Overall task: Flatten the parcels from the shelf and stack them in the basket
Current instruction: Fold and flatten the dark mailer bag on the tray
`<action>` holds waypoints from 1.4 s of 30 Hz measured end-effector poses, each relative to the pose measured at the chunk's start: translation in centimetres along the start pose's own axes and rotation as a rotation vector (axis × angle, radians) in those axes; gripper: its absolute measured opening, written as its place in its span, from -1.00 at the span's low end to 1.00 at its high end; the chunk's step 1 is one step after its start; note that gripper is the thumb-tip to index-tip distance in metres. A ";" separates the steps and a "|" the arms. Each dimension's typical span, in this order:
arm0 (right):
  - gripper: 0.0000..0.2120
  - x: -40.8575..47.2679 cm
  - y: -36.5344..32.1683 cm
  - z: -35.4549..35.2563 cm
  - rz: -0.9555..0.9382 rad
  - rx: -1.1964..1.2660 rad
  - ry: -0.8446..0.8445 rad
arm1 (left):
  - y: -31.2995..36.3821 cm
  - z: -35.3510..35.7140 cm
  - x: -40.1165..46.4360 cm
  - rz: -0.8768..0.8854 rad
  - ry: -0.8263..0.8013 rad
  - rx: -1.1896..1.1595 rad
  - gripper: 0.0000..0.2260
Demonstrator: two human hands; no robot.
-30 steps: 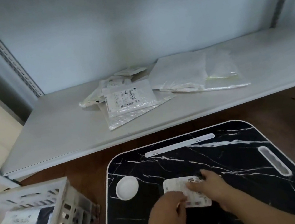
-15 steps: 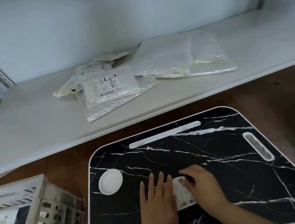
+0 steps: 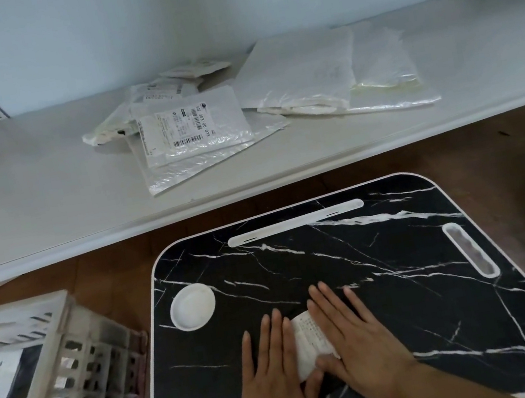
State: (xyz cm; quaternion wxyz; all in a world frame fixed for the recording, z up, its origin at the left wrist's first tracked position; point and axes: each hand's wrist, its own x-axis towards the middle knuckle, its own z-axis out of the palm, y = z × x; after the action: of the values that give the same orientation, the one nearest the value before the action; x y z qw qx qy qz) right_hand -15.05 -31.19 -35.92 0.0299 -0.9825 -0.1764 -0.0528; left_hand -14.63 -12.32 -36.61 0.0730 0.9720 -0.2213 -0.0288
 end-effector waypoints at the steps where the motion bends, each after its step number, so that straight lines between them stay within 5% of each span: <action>1: -0.32 0.0 0.0 0.1 0.000 0.008 -0.005 | 0.0 0.0 0.1 0.004 0.006 0.000 -0.34; 16: -0.46 0.4 0.3 -0.2 0.037 0.055 -0.123 | -0.2 -0.6 0.9 0.042 -0.004 0.060 -0.40; 21: -0.35 0.1 0.7 -0.6 0.043 0.010 -0.166 | -0.3 -1.6 1.0 0.040 -0.033 0.097 -0.36; 26: -0.41 -2.0 1.8 -0.7 0.101 -0.022 -0.150 | 0.5 -2.1 0.8 0.216 -0.043 0.090 -0.44; 35: -0.40 -1.6 2.4 -0.9 0.139 0.007 -0.255 | 0.8 -2.6 1.4 0.118 -0.344 0.009 -0.37; 42: -0.34 -0.6 1.9 -4.4 0.236 0.205 -0.255 | 2.2 -6.9 4.6 -0.038 -0.310 -0.129 -0.30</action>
State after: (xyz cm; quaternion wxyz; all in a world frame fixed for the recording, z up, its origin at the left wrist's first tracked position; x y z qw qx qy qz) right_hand -15.31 -33.52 -31.68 0.1134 -0.9868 -0.0669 0.0942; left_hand -10.81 -15.43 -29.59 0.0996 0.9532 -0.2093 -0.1940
